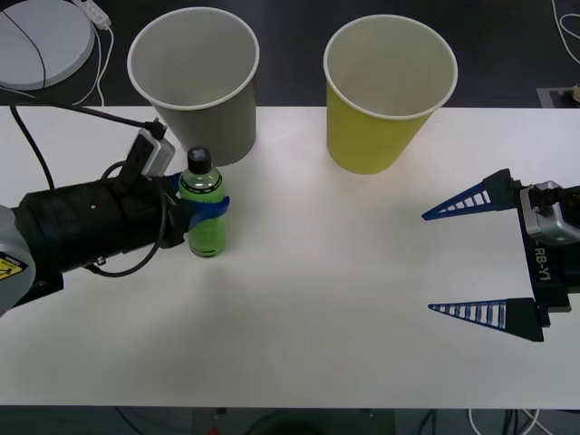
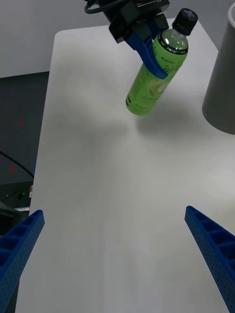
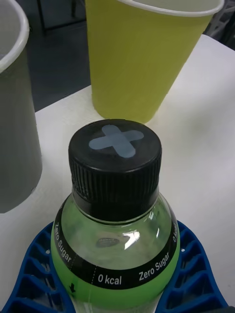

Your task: Put the can into the green bin and the plastic bottle into the gray bin

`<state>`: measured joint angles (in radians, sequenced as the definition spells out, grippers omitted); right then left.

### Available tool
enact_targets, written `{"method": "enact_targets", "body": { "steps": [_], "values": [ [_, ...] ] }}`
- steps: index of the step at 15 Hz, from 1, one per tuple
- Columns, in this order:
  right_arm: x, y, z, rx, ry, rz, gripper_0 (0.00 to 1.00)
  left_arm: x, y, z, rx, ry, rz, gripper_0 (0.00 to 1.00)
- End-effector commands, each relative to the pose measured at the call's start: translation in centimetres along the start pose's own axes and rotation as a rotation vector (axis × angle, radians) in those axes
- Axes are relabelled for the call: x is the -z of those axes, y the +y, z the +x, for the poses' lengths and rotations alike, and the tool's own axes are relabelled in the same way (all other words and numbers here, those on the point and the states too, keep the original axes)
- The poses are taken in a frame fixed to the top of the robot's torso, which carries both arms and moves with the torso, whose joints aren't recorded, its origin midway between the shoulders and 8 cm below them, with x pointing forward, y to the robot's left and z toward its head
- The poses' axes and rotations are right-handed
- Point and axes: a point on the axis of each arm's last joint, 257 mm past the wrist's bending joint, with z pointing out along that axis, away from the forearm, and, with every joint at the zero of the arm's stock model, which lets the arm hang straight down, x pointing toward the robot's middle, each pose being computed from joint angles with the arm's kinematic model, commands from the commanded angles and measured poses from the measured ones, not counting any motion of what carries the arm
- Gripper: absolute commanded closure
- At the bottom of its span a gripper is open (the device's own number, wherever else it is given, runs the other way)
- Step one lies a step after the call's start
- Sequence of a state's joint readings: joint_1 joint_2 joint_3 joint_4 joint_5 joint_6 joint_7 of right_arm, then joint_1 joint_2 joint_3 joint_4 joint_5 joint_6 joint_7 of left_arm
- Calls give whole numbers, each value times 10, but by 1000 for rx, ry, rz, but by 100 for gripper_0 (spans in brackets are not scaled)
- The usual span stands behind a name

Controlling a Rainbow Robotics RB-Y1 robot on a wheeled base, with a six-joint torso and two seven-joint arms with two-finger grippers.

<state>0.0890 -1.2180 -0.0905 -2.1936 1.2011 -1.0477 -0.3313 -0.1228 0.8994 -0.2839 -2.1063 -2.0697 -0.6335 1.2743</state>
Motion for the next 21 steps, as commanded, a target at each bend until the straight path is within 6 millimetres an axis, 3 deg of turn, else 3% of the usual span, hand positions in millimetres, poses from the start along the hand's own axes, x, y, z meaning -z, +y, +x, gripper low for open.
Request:
{"method": "enact_targets", "body": {
  "steps": [1,4,21],
  "values": [
    [0,0,0,0,0,0,0,17,5,3,3,54,-48,100],
    [0,0,0,0,0,0,0,44,13,6,3,102,-93,100],
    [0,0,0,0,0,0,0,97,61,-6,153,134,-194,100]
  ]
}}
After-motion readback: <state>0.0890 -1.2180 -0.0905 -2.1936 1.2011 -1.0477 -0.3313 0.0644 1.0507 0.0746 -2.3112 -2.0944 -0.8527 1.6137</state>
